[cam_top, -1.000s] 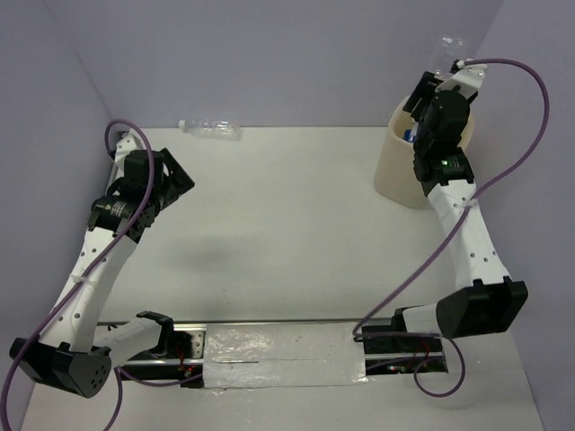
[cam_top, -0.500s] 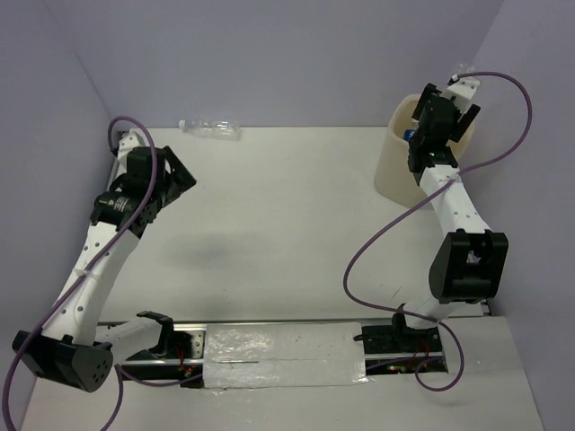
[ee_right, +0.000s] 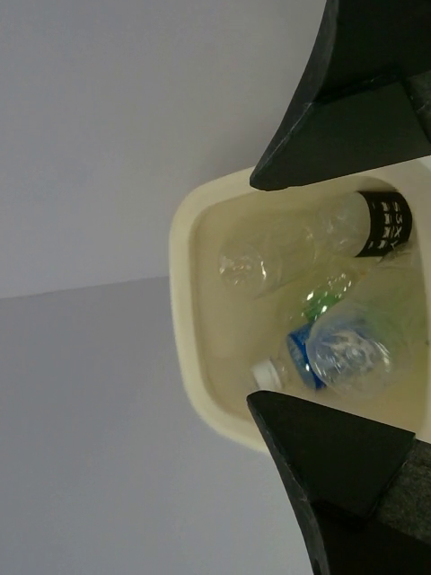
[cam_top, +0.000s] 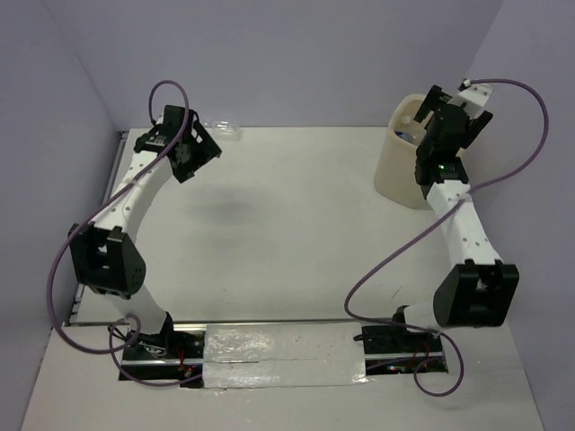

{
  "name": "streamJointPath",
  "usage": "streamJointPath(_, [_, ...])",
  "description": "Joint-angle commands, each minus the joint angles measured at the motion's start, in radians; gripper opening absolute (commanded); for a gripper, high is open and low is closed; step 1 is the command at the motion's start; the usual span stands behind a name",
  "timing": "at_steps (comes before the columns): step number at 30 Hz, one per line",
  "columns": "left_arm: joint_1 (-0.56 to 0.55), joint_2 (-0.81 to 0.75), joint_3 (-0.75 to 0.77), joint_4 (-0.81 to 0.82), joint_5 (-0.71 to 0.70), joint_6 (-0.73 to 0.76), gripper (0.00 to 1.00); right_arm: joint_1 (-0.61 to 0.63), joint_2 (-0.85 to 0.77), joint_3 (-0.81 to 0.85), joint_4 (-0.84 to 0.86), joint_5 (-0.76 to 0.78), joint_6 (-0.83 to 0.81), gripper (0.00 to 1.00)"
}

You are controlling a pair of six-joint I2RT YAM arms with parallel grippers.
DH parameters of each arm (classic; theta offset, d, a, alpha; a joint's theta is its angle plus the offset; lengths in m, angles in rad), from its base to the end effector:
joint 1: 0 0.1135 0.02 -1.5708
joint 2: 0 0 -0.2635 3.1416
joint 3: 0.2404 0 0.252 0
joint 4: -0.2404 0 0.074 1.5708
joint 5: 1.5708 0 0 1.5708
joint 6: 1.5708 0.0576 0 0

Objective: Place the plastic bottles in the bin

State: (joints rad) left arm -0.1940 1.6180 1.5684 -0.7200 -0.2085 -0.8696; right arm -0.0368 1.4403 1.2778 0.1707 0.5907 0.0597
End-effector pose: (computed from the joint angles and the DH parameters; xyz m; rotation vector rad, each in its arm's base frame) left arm 0.3688 -0.0603 0.3338 -0.8716 2.1692 -0.2909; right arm 0.3574 -0.0453 0.3954 0.5361 1.4874 -0.4424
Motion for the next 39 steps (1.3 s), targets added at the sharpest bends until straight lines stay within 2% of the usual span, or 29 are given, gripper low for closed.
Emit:
streamJointPath(1, [0.048, 0.089, 0.108, 0.05, 0.116, -0.078, 0.99, 0.012, -0.182, -0.006, -0.017, -0.075, 0.049, 1.0])
streamJointPath(4, [0.083, 0.242, 0.206, 0.08, 0.165, -0.08, 0.99, 0.031, -0.269, -0.026, -0.075, -0.19, 0.116, 1.0])
streamJointPath(7, [0.125, 0.371, 0.312, 0.108, 0.201, -0.094, 0.99, 0.084, -0.296, 0.023, -0.221, -0.307, 0.175, 1.0])
streamJointPath(10, [0.154, 0.483, 0.381, 0.203, 0.32, -0.137, 0.99, 0.158, -0.307, 0.045, -0.356, -0.339, 0.137, 1.0])
streamJointPath(11, [0.16, 0.503, 0.39, 0.287, 0.369, -0.15, 0.99, 0.179, -0.305, 0.037, -0.368, -0.336, 0.128, 1.0])
streamJointPath(13, [0.168, 0.563, 0.397, 0.361, 0.379, -0.208, 0.99, 0.233, -0.302, 0.028, -0.391, -0.335, 0.112, 1.0])
streamJointPath(18, [0.183, 0.692, 0.443, 0.519, 0.325, -0.357, 0.99, 0.258, -0.268, 0.086, -0.576, -0.413, 0.187, 1.0])
streamJointPath(22, [0.183, 0.772, 0.493, 0.614, 0.265, -0.43, 0.99, 0.291, -0.346, -0.007, -0.534, -0.419, 0.183, 1.0])
streamJointPath(26, [0.191, 0.873, 0.573, 0.741, 0.299, -0.517, 0.99, 0.291, -0.418, -0.069, -0.499, -0.439, 0.183, 1.0])
streamJointPath(29, [0.189, 0.976, 0.656, 0.758, 0.313, -0.563, 0.98, 0.293, -0.468, -0.115, -0.465, -0.434, 0.172, 1.0])
streamJointPath(39, [0.191, 1.073, 0.694, 0.82, 0.244, -0.646, 0.98, 0.298, -0.454, -0.113, -0.491, -0.443, 0.178, 1.0])
